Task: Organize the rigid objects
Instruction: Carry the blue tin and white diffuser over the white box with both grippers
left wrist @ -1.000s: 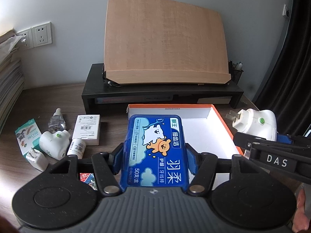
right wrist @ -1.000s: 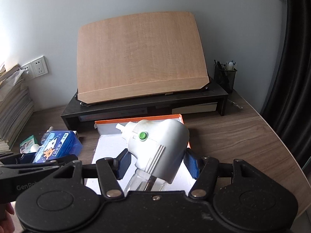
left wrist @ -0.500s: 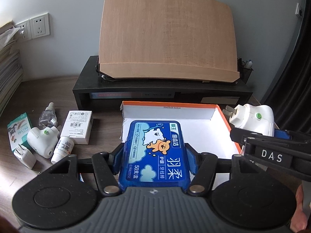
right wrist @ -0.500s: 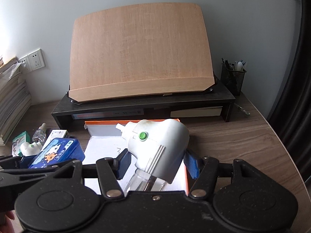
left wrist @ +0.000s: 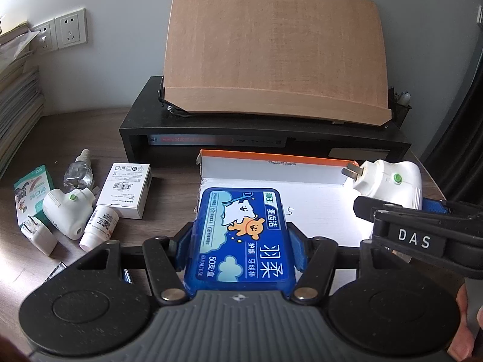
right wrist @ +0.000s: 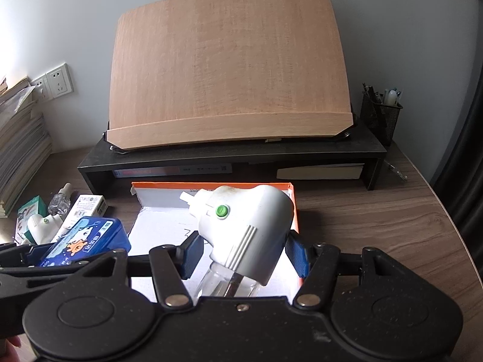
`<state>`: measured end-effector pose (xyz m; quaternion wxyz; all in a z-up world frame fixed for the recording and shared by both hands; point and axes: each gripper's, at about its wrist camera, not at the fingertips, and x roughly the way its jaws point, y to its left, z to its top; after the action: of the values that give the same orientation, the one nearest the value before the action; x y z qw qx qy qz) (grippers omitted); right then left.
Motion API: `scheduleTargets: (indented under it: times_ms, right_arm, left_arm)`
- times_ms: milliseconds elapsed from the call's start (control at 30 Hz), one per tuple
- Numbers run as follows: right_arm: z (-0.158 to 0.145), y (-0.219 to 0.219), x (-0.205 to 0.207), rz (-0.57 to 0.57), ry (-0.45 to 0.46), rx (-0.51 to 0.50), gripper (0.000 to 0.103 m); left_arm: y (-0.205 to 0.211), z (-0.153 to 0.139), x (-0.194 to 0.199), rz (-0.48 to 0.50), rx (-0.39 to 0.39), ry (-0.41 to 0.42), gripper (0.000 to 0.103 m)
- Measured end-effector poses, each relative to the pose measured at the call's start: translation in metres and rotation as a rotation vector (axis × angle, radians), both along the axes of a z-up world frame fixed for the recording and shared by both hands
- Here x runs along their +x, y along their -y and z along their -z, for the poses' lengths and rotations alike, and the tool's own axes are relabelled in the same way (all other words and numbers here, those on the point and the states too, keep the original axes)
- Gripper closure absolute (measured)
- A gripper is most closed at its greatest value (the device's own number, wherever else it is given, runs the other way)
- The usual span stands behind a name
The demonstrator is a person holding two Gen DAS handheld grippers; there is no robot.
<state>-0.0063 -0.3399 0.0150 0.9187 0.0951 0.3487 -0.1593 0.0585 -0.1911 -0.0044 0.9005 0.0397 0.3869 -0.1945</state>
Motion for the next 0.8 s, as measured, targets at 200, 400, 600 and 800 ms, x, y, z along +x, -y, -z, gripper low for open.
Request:
scheduleTargets:
  times_ms: [200, 400, 600, 800]
  right_arm:
    - [0.005, 0.006, 0.006, 0.005, -0.013, 0.0, 0.031]
    - [0.01, 0.013, 0.013, 0.008, -0.02, -0.003, 0.031]
    - [0.014, 0.016, 0.021, 0.0, -0.026, -0.004, 0.031]
    - [0.021, 0.018, 0.028, -0.009, -0.039, -0.008, 0.038]
  left_arm:
    - [0.005, 0.004, 0.004, 0.001, 0.001, -0.007, 0.04]
    - [0.009, 0.007, 0.009, 0.001, 0.001, -0.015, 0.04]
    - [0.013, 0.01, 0.015, -0.003, 0.005, -0.02, 0.04]
    - [0.016, 0.014, 0.021, 0.0, 0.009, -0.027, 0.04]
